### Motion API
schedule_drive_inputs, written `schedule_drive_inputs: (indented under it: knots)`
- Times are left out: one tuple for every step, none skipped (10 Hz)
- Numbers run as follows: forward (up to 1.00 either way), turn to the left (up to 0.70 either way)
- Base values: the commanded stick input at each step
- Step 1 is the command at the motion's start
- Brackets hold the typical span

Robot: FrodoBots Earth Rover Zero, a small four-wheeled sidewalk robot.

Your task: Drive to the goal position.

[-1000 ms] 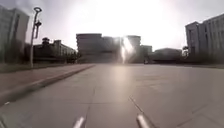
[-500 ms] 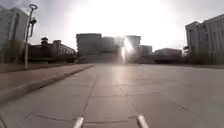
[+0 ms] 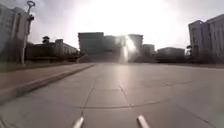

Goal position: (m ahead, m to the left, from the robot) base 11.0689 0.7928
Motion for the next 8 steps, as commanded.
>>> schedule_drive_inputs:
  knots:
    - [1.0, 0.0]
    - [1.0, 0.0]
    - [1.0, 0.0]
    - [1.0, 0.0]
    - [1.0, 0.0]
    - [1.0, 0.0]
    - [1.0, 0.0]
    - [1.0, 0.0]
